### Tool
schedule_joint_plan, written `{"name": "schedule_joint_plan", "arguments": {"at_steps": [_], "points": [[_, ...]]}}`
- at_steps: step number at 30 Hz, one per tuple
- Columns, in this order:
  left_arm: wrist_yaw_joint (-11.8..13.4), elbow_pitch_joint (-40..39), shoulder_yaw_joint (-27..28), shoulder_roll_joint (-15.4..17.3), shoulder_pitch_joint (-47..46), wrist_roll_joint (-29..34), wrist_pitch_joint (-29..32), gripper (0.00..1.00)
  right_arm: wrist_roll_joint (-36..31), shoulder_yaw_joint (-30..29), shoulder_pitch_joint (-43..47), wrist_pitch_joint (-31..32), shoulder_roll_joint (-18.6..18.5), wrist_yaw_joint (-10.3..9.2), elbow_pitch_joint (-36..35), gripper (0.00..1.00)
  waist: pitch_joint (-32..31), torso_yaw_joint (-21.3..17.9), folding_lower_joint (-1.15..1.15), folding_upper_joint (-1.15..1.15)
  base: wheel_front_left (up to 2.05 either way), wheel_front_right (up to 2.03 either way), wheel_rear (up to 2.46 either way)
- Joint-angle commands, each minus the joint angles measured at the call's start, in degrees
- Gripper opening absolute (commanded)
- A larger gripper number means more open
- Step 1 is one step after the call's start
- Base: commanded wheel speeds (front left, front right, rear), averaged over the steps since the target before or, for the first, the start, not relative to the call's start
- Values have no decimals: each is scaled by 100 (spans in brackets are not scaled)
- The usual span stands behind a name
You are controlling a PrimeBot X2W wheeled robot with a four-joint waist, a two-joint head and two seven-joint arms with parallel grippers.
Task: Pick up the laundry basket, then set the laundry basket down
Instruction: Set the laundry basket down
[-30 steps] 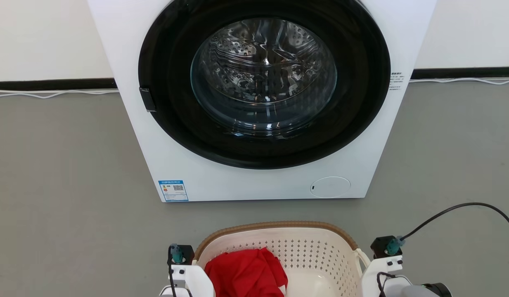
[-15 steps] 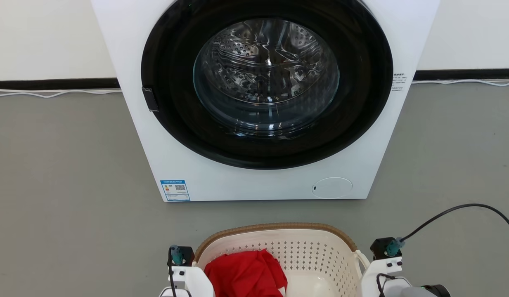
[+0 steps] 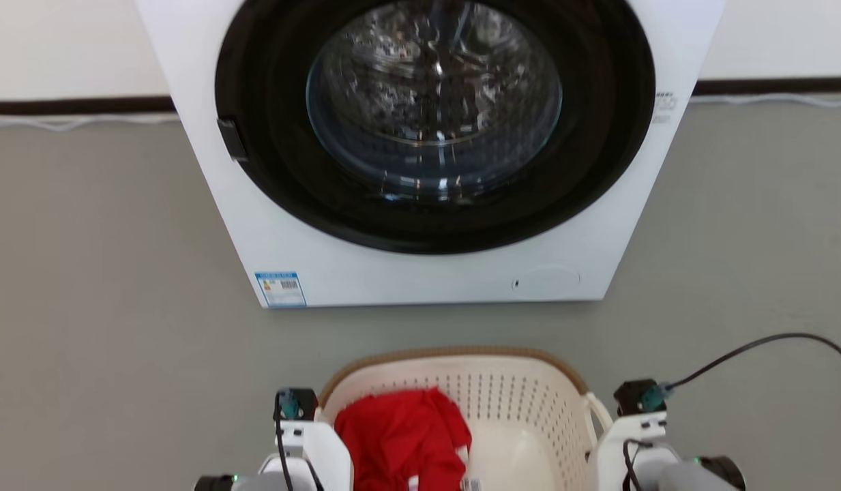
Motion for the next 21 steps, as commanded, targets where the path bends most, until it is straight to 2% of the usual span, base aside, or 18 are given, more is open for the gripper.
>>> {"name": "schedule_joint_plan", "arguments": {"at_steps": [1, 21], "points": [[54, -59, 66, 36, -456, -15, -150, 0, 55, 133, -316, -201, 104, 44, -194, 0, 267, -17, 0, 0, 0, 0, 0], [227, 198, 140, 64, -1855, 273, -1452, 0, 254, 115, -1571, -1957, 104, 44, 21, 0, 2494, -83, 0, 0, 0, 0, 0]]}}
